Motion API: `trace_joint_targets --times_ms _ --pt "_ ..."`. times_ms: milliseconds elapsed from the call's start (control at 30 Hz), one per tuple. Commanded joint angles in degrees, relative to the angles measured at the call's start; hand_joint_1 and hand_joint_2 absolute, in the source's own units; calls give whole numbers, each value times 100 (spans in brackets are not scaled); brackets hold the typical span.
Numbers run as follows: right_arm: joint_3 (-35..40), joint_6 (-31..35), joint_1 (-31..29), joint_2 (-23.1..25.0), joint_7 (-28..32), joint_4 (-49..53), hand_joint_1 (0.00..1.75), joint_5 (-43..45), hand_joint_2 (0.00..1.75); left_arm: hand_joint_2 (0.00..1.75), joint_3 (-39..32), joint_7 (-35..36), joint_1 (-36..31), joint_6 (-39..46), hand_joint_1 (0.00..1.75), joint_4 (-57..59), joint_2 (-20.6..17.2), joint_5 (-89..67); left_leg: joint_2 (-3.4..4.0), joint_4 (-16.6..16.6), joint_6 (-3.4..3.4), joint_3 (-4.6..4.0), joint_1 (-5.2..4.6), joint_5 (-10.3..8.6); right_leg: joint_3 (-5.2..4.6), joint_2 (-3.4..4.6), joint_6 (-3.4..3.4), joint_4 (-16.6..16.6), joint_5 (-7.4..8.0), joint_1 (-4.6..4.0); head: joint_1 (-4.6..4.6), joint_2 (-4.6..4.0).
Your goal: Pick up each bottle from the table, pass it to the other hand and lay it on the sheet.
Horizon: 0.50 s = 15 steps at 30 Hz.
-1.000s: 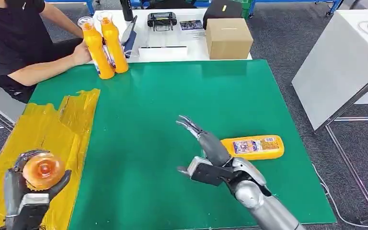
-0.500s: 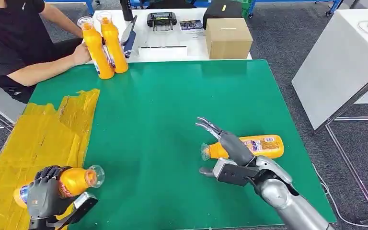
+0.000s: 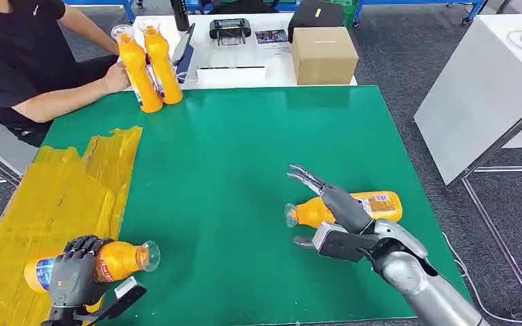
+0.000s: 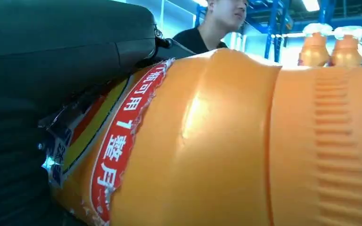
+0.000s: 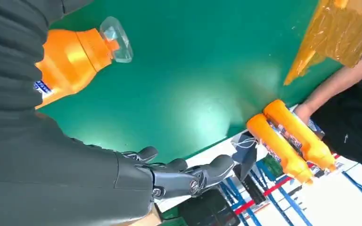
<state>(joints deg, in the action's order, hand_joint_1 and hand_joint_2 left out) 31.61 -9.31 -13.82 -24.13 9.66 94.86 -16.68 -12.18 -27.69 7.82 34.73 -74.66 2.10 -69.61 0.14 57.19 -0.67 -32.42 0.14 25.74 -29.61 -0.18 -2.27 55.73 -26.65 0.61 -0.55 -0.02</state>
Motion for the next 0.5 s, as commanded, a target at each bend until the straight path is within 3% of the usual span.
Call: trace_joint_targets --times_ms 33,167,200,233,500 --pt "29 -42 -257 -9 -29 -145 0 12 175 175 165 30 -89 -97 175 524 -152 10 6 -5 2 8 0 0 5 7 4 -3 2 0 0 0" --pt "29 -54 -180 -47 -13 -111 0 -18 175 175 311 57 -44 -497 175 617 -309 -91 7 -6 3 15 2 1 12 8 6 -7 3 -3 0 0" --pt "27 -61 -203 -64 -8 -119 0 -27 175 175 335 88 -26 -559 12 620 -346 -114 5 -6 2 15 -1 1 11 6 3 -4 1 0 0 0" --pt "13 -64 -216 -74 -8 -126 0 -24 175 175 341 101 -20 -667 0 616 -367 -61 7 -8 3 21 3 2 18 9 6 -9 2 -4 0 0" --pt "-317 -106 -82 -203 -38 -215 0 -172 175 175 132 17 289 -1257 0 146 -494 350 10 -5 1 26 2 5 23 12 4 -6 1 -3 0 0"
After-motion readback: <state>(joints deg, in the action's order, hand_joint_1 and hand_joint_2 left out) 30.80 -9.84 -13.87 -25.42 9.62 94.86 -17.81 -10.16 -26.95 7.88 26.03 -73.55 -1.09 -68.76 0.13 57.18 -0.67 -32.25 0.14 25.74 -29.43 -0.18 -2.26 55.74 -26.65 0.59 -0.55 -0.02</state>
